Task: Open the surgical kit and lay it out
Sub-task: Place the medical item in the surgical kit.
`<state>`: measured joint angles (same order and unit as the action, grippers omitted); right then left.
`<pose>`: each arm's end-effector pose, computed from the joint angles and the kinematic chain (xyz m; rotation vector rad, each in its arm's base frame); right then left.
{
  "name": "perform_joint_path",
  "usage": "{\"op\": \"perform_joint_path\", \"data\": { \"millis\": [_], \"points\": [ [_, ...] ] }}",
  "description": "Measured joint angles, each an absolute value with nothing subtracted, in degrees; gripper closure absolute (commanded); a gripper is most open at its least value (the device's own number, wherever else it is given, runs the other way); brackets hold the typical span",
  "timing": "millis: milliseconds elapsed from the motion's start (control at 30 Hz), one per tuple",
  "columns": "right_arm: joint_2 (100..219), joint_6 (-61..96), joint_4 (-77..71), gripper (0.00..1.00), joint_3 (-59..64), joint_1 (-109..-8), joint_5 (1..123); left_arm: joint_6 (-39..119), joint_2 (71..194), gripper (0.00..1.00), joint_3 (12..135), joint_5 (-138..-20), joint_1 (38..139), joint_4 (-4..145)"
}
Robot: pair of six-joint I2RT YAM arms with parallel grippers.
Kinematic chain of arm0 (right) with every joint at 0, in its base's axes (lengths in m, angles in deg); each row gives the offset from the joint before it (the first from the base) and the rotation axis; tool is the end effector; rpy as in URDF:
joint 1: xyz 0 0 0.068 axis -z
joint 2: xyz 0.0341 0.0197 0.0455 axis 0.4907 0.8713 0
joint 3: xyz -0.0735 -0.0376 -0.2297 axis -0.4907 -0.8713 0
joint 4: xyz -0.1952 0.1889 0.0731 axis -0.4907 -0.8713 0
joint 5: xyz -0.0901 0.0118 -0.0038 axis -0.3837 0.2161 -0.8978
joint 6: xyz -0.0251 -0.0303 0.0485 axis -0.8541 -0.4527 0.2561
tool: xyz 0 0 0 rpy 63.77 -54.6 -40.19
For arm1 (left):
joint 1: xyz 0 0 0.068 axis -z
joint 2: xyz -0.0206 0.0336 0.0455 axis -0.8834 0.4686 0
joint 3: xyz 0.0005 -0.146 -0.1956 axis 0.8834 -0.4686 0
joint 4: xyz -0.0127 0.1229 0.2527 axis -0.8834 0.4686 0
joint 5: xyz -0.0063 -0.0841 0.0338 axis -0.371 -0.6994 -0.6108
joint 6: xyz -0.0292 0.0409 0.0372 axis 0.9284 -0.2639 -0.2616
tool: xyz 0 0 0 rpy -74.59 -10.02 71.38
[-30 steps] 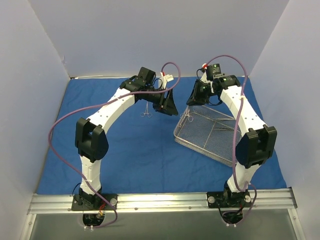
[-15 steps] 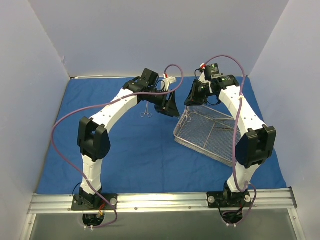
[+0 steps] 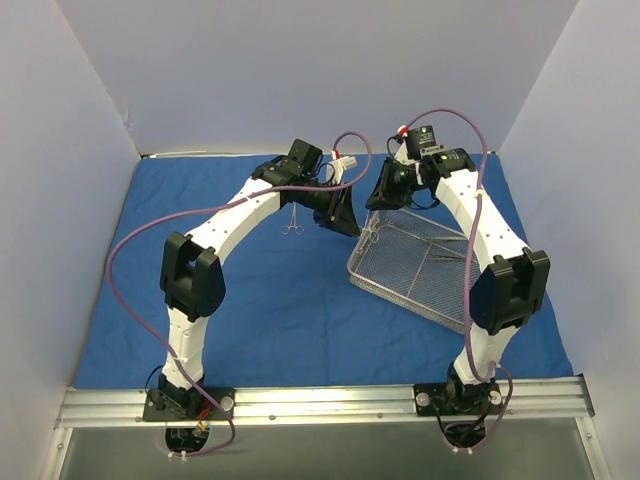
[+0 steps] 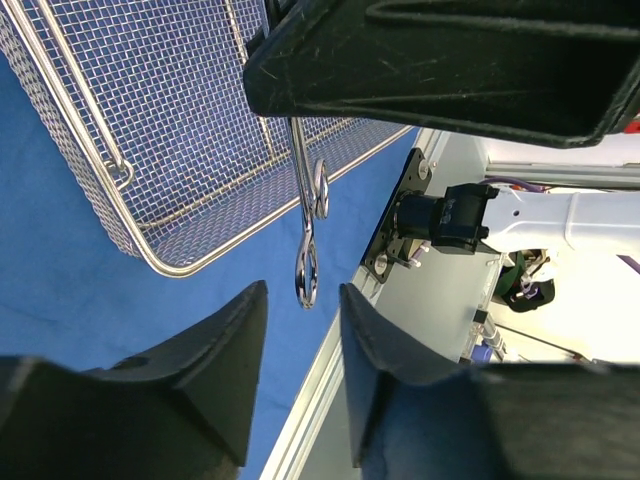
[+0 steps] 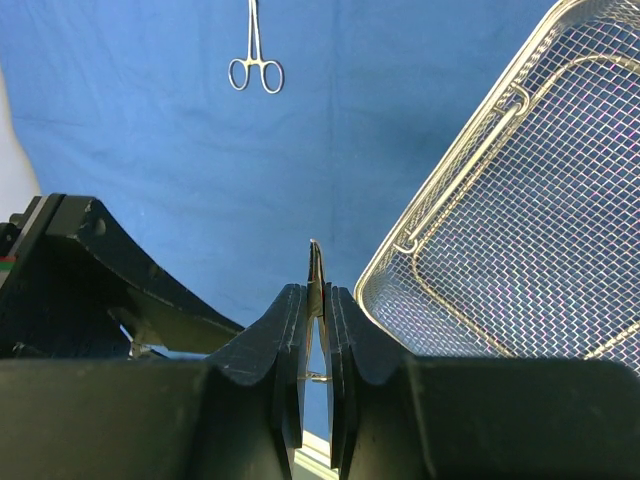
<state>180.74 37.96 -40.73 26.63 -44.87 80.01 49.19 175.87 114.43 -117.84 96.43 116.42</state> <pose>0.4044 0.1332 0.3150 -0.0020 2.3636 0.8869 0.3711 -0.2961 0.2668 0.7093 2.4731 -1.4073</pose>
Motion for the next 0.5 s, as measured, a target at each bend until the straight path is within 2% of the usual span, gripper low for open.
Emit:
{"op": "perform_joint_path", "data": {
  "millis": [167, 300, 400, 433, 467, 500],
  "points": [
    [180.83, 37.98, -40.71, 1.00, 26.63, -45.05, 80.16, 49.41, 176.11, 0.67, 114.69, -117.90, 96.43, 116.36],
    [180.83, 37.96, -40.71, 1.00, 26.67, -45.35, 80.31, 49.63, 176.59, 0.80, 114.87, -118.21, 96.43, 116.27],
    [180.98, 37.90, -40.86, 1.00, 26.83, -45.57, 80.31, 49.96, 176.99, 0.97, 114.87, -118.69, 96.43, 116.34],
    [181.09, 37.83, -41.04, 1.00, 26.98, -45.57, 80.31, 50.00, 177.14, 0.98, 114.87, -118.71, 96.38, 116.31],
    [181.27, 37.79, -41.23, 0.94, 27.24, -45.57, 80.29, 50.02, 177.25, 0.98, 114.87, -118.82, 96.27, 116.18],
    [181.57, 37.72, -41.50, 0.83, 27.64, -45.57, 80.31, 50.04, 177.36, 0.98, 114.87, -118.93, 96.17, 116.03]
  ]
}}
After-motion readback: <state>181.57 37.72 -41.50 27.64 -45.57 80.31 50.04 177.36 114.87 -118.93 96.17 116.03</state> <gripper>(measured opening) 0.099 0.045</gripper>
